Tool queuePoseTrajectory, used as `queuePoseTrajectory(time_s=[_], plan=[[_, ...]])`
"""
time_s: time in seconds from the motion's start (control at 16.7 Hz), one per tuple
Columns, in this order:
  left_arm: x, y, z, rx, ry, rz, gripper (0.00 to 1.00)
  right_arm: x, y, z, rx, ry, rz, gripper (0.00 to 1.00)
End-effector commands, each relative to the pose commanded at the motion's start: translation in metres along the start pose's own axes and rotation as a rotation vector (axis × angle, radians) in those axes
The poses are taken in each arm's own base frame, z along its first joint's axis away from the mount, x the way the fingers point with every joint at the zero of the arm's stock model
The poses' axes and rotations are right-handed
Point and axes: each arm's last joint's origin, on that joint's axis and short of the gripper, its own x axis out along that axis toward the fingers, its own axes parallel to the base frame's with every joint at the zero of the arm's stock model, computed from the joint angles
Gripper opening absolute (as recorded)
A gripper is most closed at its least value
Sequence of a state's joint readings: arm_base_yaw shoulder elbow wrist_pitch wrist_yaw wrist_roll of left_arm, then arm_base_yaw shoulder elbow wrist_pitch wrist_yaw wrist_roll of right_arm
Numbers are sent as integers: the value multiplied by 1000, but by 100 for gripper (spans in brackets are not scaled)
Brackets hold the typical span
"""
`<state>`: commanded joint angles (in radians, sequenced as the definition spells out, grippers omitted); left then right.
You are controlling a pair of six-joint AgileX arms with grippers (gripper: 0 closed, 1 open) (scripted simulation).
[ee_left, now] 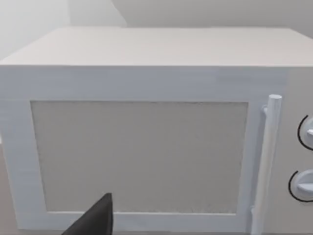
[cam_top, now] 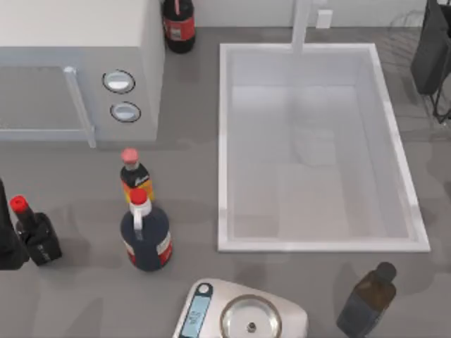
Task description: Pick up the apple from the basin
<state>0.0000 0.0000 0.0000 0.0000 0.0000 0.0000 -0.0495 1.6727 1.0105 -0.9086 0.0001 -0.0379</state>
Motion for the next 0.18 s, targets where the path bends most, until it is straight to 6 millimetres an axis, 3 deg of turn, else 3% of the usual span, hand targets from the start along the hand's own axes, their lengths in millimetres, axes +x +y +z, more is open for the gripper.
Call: queuePoseTrajectory(time_s=[0.18], plan=[[0, 0, 0, 0, 0, 0, 100, 0, 0, 0, 0, 0, 0, 100]])
